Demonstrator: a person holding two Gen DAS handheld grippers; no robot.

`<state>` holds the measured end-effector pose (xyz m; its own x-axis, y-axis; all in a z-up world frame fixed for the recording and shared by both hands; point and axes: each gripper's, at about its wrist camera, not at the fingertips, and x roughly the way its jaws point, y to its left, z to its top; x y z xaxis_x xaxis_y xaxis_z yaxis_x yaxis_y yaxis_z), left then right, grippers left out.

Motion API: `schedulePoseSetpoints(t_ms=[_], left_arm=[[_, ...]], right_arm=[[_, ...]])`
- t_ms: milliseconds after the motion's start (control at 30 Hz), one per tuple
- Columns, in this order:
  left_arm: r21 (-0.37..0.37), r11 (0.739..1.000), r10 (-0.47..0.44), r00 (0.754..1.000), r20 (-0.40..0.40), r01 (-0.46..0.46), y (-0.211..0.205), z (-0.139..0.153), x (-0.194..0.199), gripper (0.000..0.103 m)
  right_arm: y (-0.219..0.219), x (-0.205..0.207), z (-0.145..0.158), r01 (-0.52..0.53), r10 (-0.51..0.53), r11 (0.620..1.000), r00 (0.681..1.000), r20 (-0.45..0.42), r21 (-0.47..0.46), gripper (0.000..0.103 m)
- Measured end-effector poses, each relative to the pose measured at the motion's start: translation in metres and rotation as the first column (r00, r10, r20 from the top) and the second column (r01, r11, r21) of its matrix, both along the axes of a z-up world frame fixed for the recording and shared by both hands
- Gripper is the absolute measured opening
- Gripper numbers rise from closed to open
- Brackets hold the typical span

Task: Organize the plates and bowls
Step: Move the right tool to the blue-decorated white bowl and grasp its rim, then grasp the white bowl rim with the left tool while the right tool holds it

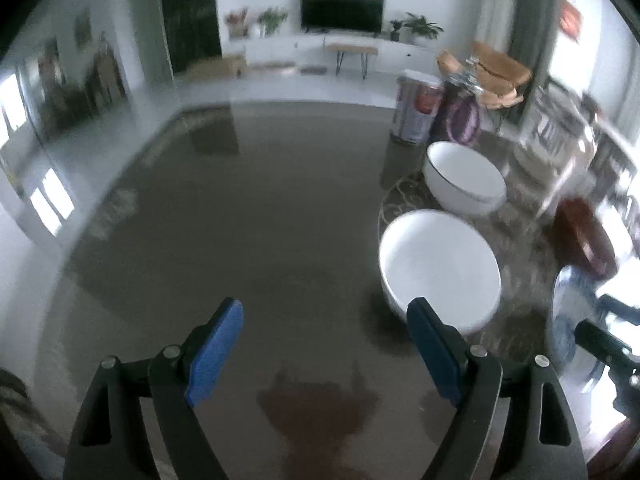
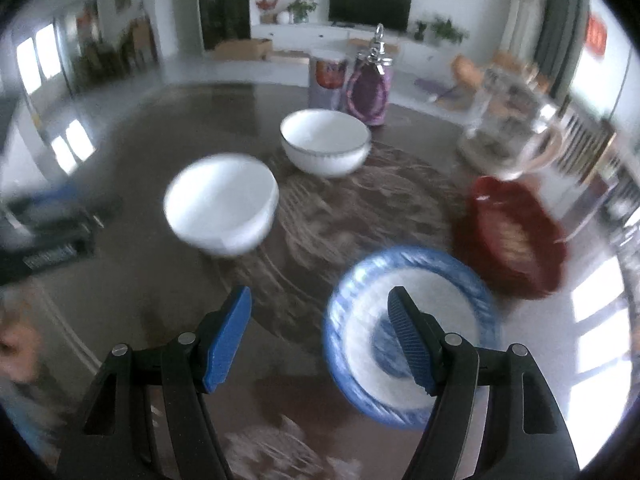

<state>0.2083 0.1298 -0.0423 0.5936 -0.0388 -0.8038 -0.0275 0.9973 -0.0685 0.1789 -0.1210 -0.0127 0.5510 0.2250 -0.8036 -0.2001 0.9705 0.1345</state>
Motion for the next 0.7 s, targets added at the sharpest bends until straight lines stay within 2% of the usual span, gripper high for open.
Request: schedulePoseSetpoints(t_ms=[33, 100, 167, 200, 300, 367, 433, 467, 500, 533, 567, 700], left_arm=[[-0.036, 0.999, -0.001, 1.000, -0.020, 0.000, 0.005, -0.003, 0.015, 0.083], [-0.060, 0.998, -0.015, 0.998, -0.056, 0.012, 0.006, -0.008, 0.033, 0.081], [-0.082, 0.996, -0.029, 0.995, -0.091, 0.022, 0.004, -0.016, 0.051, 0.069], [-0.084, 0.996, -0.032, 0.993, -0.110, 0.023, 0.002, -0.020, 0.057, 0.060], [-0.094, 0.995, -0.044, 0.987, -0.154, 0.030, -0.006, -0.031, 0.071, 0.042], [-0.087, 0.995, -0.055, 0.985, -0.161, 0.042, -0.011, -0.035, 0.075, 0.037], [-0.078, 0.996, -0.065, 0.983, -0.175, 0.052, -0.014, -0.039, 0.080, 0.027], [-0.079, 0.995, -0.075, 0.980, -0.183, 0.061, -0.018, -0.042, 0.081, 0.024], [-0.078, 0.995, -0.081, 0.978, -0.190, 0.067, -0.020, -0.044, 0.082, 0.013], [-0.075, 0.995, -0.086, 0.978, -0.192, 0.072, -0.020, -0.045, 0.083, 0.003], [-0.077, 0.994, -0.092, 0.976, -0.196, 0.078, -0.021, -0.046, 0.084, 0.000], [-0.102, 0.992, -0.088, 0.976, -0.200, 0.069, -0.019, -0.048, 0.081, 0.000]], right_arm=[[-0.004, 0.016, -0.001, 0.006, -0.003, 0.998, 0.999, -0.049, 0.060, 0.074], [-0.010, 0.050, -0.010, 0.026, -0.002, 0.986, 0.990, -0.143, 0.167, 0.074], [-0.007, 0.073, -0.020, 0.037, 0.011, 0.972, 0.979, -0.202, 0.231, 0.074], [-0.004, 0.086, -0.027, 0.043, 0.016, 0.968, 0.973, -0.231, 0.249, 0.074], [0.009, 0.108, -0.043, 0.056, 0.015, 0.967, 0.962, -0.274, 0.247, 0.068], [0.018, 0.115, -0.052, 0.051, 0.018, 0.974, 0.955, -0.296, 0.221, 0.045], [0.026, 0.120, -0.059, 0.054, 0.010, 0.978, 0.951, -0.310, 0.200, 0.036], [0.030, 0.122, -0.063, 0.052, 0.013, 0.980, 0.948, -0.317, 0.194, 0.036], [0.034, 0.123, -0.067, 0.045, 0.019, 0.981, 0.946, -0.324, 0.190, 0.033], [0.037, 0.124, -0.068, 0.038, 0.025, 0.982, 0.944, -0.329, 0.186, 0.019], [0.041, 0.124, -0.071, 0.029, 0.032, 0.984, 0.942, -0.334, 0.174, 0.010], [0.046, 0.119, -0.067, 0.013, 0.033, 0.989, 0.950, -0.312, 0.144, 0.010]])
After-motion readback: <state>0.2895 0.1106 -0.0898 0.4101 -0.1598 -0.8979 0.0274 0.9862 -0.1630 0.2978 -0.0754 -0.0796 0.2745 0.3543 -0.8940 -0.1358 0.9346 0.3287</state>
